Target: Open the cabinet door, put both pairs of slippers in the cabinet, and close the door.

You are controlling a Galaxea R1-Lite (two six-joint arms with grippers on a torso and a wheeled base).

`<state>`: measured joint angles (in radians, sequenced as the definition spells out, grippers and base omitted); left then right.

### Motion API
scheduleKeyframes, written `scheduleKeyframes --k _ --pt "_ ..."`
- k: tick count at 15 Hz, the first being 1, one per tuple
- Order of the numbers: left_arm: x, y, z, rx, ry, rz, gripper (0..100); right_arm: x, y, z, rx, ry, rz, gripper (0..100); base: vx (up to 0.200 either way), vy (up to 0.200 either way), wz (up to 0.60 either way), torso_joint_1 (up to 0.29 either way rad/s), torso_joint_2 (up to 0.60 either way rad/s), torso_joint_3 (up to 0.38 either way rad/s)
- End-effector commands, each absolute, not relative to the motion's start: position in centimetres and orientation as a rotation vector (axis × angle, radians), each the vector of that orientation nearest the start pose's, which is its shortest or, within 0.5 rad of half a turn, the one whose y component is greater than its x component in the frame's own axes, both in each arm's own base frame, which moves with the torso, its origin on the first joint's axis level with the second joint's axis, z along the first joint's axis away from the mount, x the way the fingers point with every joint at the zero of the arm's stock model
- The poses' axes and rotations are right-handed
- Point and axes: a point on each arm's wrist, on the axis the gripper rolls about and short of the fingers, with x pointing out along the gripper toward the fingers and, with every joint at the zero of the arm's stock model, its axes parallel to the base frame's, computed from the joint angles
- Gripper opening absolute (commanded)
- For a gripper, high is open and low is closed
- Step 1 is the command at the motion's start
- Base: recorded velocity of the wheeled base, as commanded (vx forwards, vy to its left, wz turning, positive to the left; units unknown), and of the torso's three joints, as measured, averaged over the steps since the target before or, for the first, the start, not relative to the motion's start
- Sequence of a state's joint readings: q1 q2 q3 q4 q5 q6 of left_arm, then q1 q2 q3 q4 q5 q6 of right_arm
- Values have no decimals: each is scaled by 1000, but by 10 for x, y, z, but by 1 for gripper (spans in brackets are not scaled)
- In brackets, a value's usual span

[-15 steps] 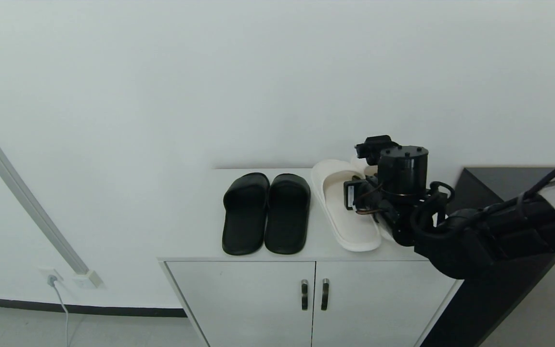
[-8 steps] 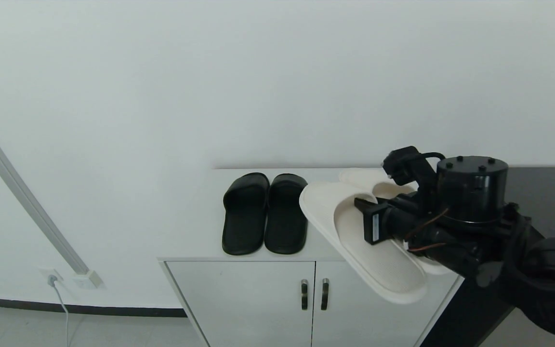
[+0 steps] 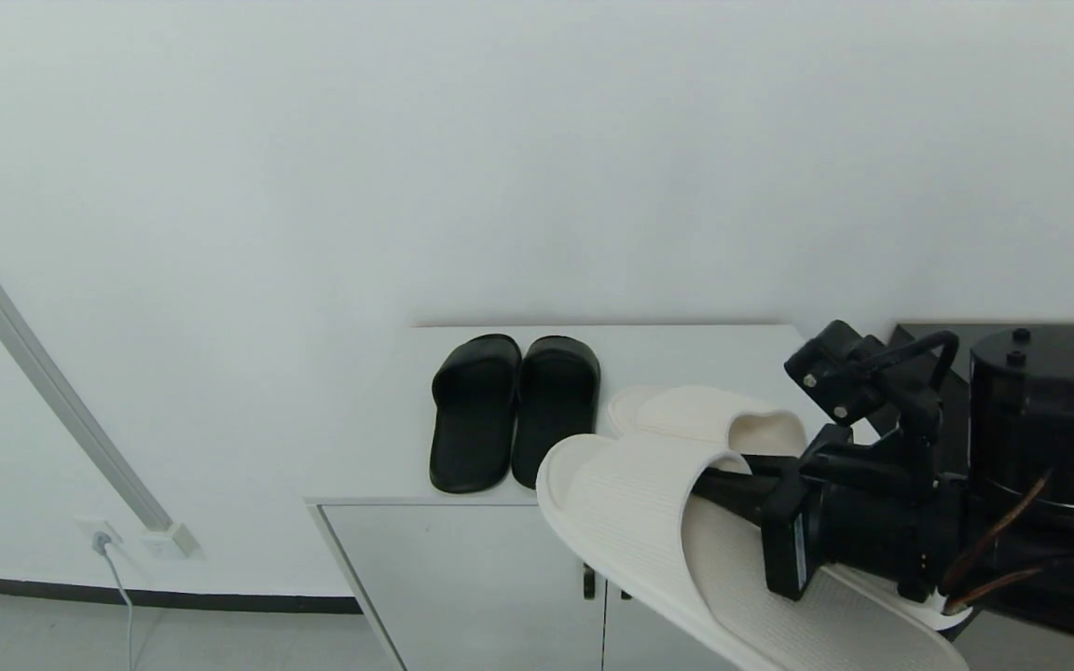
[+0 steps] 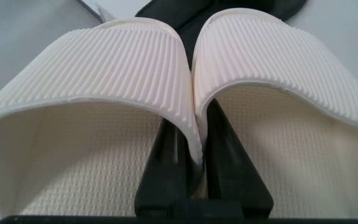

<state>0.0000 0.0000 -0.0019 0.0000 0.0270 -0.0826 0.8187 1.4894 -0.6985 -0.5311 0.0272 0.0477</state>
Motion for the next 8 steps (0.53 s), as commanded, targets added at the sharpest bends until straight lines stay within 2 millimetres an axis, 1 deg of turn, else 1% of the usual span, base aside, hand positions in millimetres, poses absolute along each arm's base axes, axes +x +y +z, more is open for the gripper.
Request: scheduleKeyframes --k 1,5,8 --pt "-23 1 76 -83 -1 28 0 162 184 202 -60 260 866 0 0 0 0 0 0 0" --pt "-23 1 76 -83 -1 28 0 162 185 199 -63 274 887 0 0 0 0 0 0 0" --pt "-23 1 76 -84 -3 26 0 162 186 195 -69 289 887 0 -200 0 0 7 1 2"
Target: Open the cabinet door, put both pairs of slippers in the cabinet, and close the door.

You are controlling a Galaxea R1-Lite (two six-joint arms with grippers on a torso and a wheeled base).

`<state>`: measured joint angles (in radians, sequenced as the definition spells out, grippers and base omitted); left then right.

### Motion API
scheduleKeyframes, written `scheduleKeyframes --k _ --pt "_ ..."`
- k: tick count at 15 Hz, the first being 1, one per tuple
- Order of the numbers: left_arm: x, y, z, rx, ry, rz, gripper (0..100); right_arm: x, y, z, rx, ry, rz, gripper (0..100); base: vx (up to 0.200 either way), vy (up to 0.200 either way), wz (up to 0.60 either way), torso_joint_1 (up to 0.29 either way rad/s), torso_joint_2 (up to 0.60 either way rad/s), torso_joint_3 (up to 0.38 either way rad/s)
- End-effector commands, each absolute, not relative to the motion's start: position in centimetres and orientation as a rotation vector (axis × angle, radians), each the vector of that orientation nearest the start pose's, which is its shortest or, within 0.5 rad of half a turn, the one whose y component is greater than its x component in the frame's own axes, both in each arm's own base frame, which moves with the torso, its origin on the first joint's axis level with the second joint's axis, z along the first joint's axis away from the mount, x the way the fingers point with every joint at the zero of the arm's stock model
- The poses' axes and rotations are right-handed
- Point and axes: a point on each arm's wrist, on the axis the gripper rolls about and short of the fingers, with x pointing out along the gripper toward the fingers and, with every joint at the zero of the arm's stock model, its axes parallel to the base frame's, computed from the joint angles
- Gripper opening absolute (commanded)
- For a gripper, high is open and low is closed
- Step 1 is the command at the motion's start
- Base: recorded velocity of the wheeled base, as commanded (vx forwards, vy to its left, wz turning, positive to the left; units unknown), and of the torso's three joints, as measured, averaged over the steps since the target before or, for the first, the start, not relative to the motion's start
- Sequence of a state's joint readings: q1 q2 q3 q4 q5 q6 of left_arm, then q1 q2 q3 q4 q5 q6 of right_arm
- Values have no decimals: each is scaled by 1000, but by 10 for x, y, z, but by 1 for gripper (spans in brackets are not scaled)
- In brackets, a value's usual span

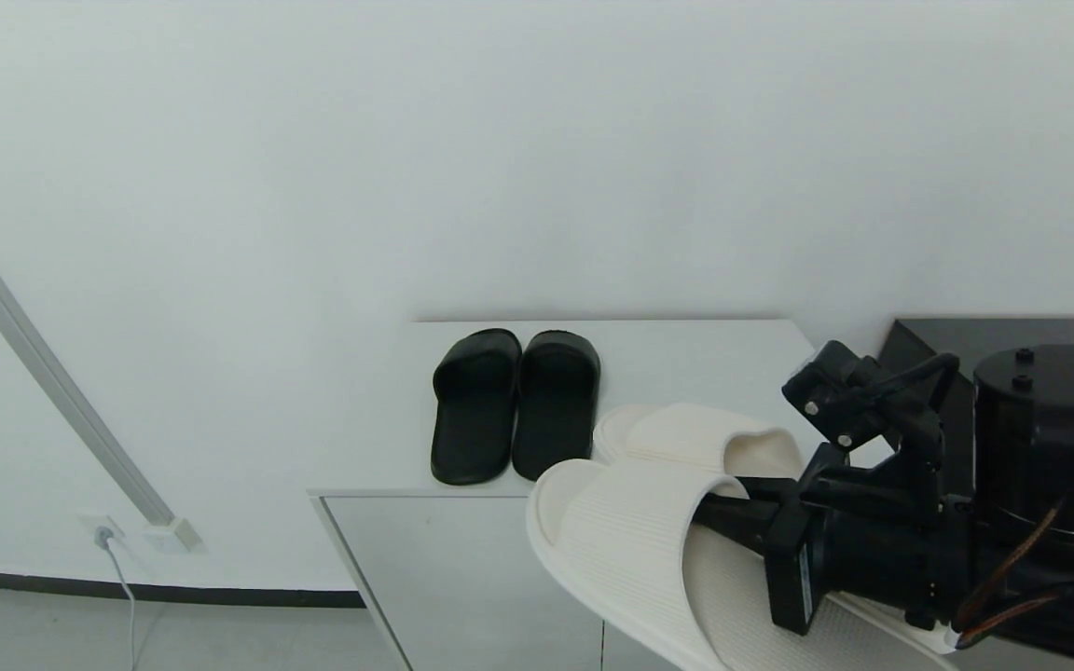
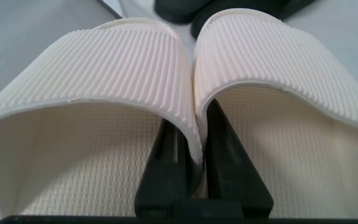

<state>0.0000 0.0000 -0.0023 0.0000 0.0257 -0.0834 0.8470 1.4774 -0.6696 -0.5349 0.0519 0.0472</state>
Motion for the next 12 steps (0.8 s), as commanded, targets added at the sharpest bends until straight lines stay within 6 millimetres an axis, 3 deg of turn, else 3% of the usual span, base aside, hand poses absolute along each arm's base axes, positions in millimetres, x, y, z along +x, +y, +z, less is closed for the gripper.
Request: scheduleKeyframes --k 1,4,12 --pt "-23 1 76 -84 -3 26 0 163 186 194 -69 290 886 0 -200 0 0 12 2 2" --pt "-23 1 76 -84 -4 26 0 162 186 190 -77 302 890 0 -200 0 0 -10 1 -1" --pt "-23 1 76 -84 -3 26 0 162 186 188 -82 309 890 0 0 0 0 0 0 0"
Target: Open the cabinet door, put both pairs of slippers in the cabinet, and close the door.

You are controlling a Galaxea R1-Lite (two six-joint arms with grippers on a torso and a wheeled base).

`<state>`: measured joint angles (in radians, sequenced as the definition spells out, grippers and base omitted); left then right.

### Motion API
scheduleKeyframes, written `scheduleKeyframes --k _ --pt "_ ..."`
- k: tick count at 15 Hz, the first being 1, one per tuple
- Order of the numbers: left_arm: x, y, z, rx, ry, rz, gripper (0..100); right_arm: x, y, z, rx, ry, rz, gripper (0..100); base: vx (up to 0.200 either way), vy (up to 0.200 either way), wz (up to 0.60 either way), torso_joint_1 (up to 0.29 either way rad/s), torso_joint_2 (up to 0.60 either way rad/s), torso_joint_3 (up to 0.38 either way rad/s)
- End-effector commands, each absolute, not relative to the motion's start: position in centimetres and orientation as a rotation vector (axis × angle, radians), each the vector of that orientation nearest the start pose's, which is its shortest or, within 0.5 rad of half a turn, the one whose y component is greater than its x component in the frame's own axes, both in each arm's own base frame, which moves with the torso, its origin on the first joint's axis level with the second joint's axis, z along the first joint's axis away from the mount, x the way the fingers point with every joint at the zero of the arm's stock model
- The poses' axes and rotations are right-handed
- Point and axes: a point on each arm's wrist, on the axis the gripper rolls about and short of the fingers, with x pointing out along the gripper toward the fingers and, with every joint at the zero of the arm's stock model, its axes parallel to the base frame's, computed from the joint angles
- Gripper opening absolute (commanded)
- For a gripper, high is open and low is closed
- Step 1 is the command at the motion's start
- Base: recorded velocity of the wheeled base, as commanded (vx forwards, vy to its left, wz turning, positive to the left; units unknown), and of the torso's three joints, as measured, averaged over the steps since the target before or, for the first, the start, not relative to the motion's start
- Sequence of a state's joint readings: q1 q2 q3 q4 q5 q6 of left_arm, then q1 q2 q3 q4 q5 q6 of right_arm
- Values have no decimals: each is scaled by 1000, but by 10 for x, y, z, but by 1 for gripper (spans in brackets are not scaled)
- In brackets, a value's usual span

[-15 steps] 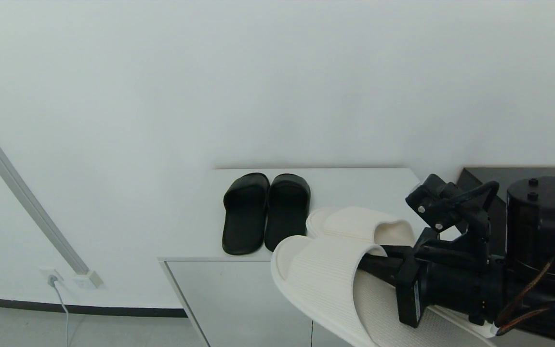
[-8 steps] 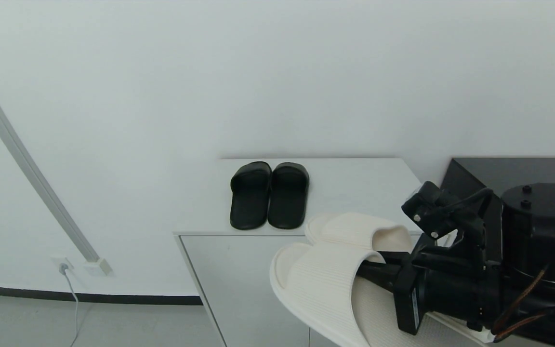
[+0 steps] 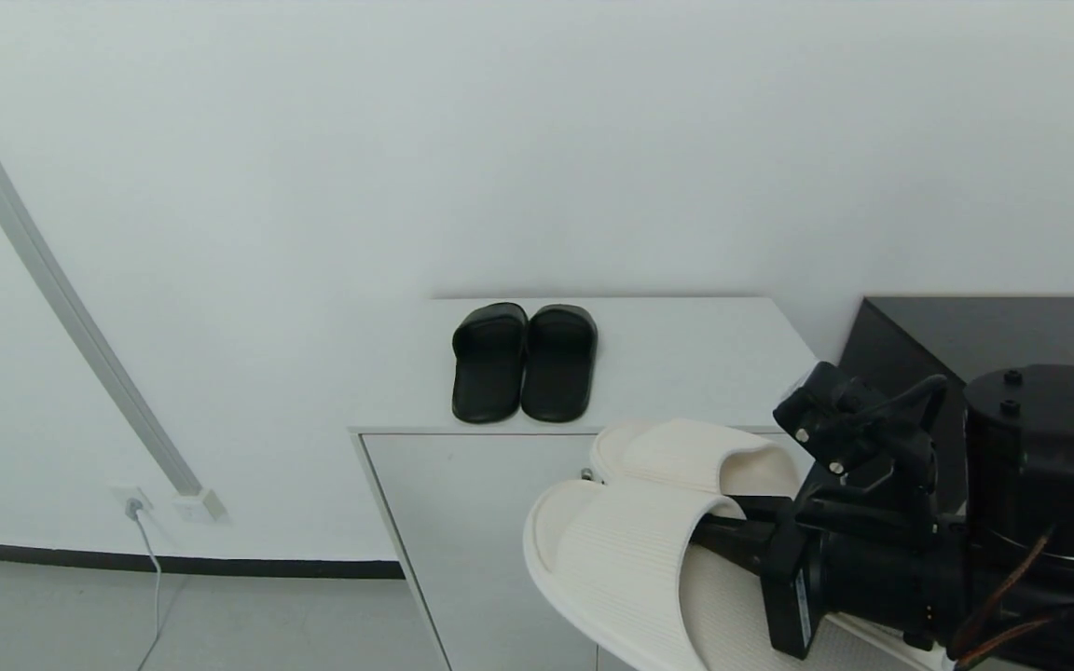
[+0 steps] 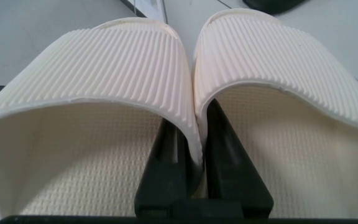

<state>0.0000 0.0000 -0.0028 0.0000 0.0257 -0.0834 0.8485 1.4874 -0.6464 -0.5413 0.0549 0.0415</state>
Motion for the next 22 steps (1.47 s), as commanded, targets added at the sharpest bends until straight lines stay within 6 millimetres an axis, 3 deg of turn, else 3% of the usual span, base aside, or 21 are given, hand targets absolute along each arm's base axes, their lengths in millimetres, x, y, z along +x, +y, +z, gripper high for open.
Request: scheduleKeyframes --k 1,8,12,13,22 --pt "-23 1 76 -83 -3 26 0 162 186 188 -83 308 890 0 0 0 0 0 0 0" --pt "-23 1 76 -84 -3 29 0 161 185 186 -84 317 892 0 0 0 0 0 0 0" --pt "-23 1 76 -84 -1 26 0 160 184 183 -89 327 891 0 0 0 0 -176 415 233" --pt "-23 1 76 -84 -1 26 100 160 183 177 -97 347 891 0 0 0 0 -212 530 295" --pt "-23 1 76 -86 -3 28 100 161 186 171 -86 313 899 0 0 0 0 -207 527 319"
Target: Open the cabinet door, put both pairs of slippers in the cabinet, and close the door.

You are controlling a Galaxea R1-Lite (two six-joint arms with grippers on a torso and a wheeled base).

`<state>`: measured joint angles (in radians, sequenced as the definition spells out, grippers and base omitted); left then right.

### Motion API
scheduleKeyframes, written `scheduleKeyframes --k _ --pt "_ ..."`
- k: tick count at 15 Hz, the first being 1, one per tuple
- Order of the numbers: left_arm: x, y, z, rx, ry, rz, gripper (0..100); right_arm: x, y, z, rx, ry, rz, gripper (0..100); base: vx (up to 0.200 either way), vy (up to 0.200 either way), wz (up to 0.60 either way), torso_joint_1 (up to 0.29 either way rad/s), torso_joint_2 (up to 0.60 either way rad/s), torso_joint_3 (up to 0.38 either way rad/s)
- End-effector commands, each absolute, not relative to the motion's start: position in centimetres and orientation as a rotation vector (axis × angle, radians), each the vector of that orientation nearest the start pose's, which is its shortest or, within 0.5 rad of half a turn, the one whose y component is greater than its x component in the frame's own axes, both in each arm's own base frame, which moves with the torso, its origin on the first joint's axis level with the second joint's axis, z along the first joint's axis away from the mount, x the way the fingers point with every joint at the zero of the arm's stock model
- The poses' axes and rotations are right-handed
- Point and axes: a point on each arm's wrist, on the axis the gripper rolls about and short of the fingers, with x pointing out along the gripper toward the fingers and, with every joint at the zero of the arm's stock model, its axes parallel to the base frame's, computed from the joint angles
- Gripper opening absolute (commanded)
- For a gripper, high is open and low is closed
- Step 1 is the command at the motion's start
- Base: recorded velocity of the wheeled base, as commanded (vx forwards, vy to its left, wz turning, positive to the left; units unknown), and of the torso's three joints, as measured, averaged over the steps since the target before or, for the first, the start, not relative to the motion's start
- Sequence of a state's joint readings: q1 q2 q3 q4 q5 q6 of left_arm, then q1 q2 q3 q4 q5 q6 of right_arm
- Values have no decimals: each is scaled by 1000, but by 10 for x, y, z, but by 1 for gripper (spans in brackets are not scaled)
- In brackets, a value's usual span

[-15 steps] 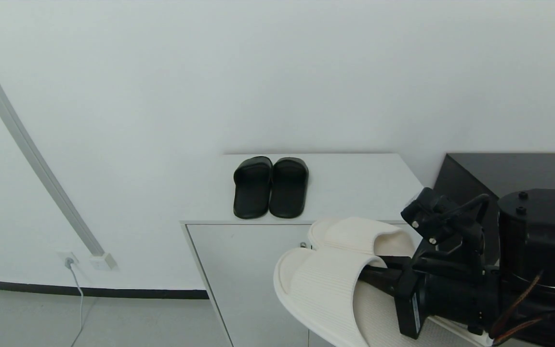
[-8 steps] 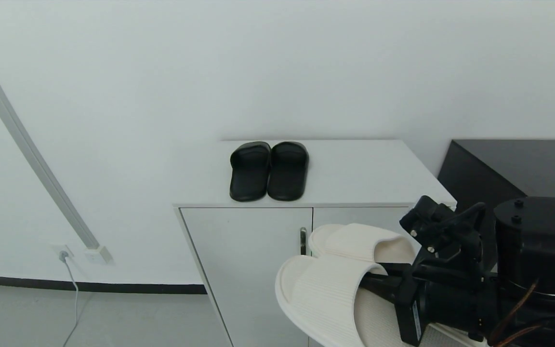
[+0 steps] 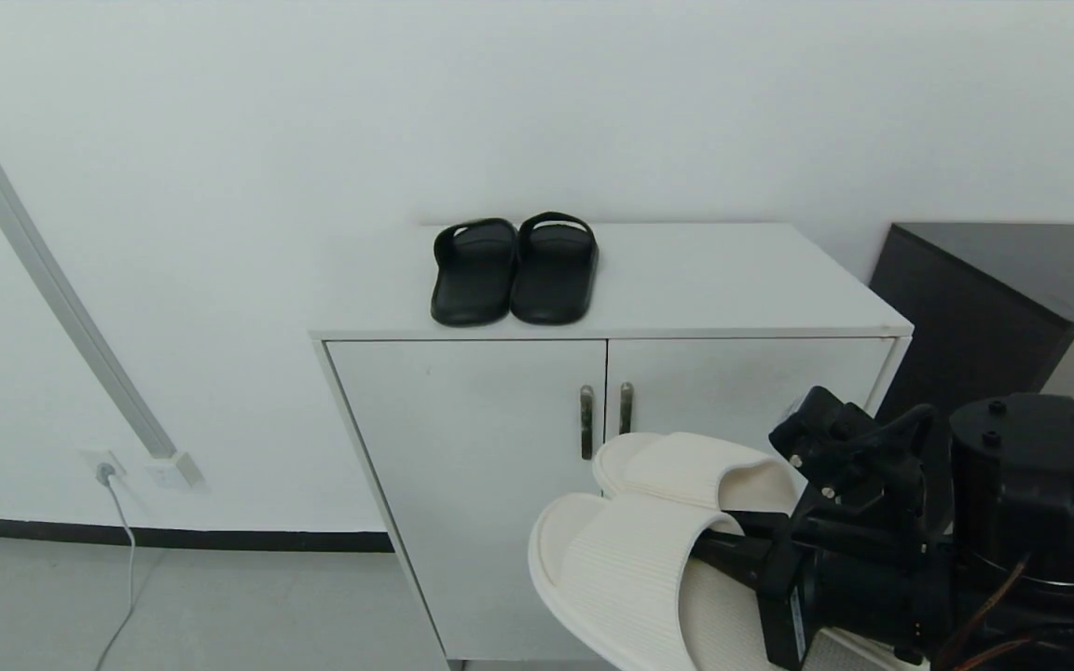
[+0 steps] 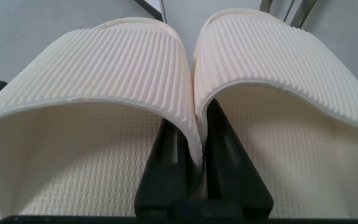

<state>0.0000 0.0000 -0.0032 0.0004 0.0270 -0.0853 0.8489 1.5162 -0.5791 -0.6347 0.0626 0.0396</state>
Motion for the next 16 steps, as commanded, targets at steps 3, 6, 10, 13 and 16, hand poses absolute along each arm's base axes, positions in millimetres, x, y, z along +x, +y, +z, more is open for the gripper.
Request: scheduleKeyframes --k 3,6,10,13,16 --pt "-23 1 76 -86 -1 29 100 161 185 171 -86 314 900 0 0 0 0 -172 497 315" --pt "-23 1 76 -86 -3 28 100 160 186 171 -87 316 905 0 0 0 0 -145 483 331" --pt "-23 1 76 -84 -3 28 100 160 186 171 -86 316 905 0 0 0 0 -122 465 343" --pt "-23 1 76 -83 -1 28 100 160 186 168 -90 327 904 0 0 0 0 -82 448 364" --pt "-23 1 76 -83 -3 28 100 159 186 167 -92 328 907 0 0 0 0 -33 430 396"
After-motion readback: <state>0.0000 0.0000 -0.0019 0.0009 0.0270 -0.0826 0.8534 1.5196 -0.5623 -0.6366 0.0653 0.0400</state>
